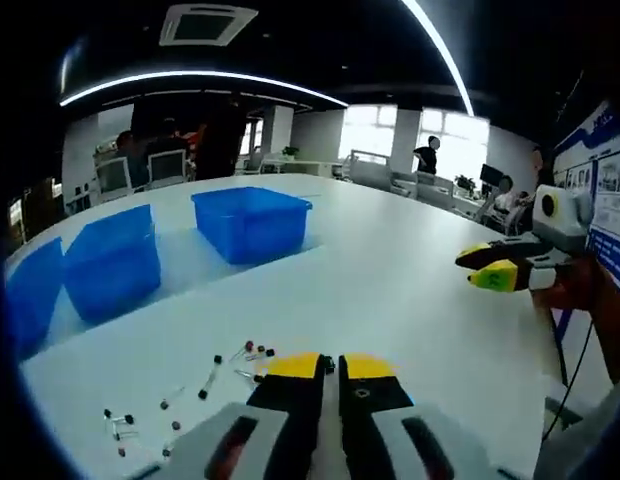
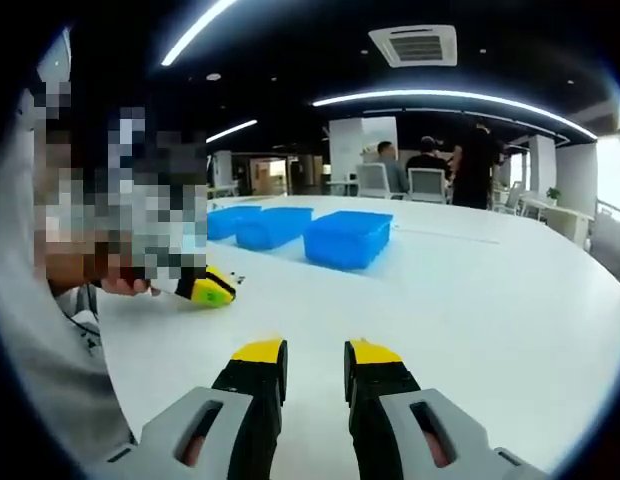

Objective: Pick up the resistors one by one and place each resistor into its matching bin, sorting the parts by color and model until every resistor is separated into the correct bin for its type

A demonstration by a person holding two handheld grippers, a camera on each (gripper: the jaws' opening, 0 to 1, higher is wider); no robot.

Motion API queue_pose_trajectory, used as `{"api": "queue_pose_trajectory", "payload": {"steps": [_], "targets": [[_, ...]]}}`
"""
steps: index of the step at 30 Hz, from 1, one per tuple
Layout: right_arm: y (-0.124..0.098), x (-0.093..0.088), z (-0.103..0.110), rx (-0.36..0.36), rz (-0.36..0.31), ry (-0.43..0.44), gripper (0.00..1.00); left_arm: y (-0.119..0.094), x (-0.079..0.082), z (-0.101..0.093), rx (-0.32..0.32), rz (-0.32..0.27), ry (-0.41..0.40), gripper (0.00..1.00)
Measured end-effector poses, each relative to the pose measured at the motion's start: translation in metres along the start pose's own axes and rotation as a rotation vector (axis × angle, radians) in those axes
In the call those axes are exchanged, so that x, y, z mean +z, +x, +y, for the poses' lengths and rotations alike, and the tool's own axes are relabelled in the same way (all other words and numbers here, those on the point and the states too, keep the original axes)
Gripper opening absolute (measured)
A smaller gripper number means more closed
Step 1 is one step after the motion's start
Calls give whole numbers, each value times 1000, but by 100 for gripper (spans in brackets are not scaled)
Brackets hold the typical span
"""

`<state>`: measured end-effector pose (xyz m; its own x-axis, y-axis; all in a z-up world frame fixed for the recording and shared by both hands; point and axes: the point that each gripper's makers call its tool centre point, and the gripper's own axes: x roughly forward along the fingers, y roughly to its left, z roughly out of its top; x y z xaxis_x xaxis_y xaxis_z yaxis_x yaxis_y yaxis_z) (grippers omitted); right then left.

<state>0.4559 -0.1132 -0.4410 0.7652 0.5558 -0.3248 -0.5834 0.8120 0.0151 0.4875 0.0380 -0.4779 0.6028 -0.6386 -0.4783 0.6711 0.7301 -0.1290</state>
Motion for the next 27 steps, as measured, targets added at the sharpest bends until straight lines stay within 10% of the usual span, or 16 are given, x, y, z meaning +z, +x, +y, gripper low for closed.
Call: {"api": "queue_pose_trajectory", "payload": {"steps": [6, 12, 27], "targets": [[1, 2, 0, 5, -4, 0, 25, -1, 5, -2, -41, -28, -9, 8], [2, 5, 0, 0, -13, -2, 25, -20, 42, 14, -77, -163, 1, 8], [16, 15, 12, 27, -6, -25, 24, -101, 110, 149, 172, -400, 40, 8]]}}
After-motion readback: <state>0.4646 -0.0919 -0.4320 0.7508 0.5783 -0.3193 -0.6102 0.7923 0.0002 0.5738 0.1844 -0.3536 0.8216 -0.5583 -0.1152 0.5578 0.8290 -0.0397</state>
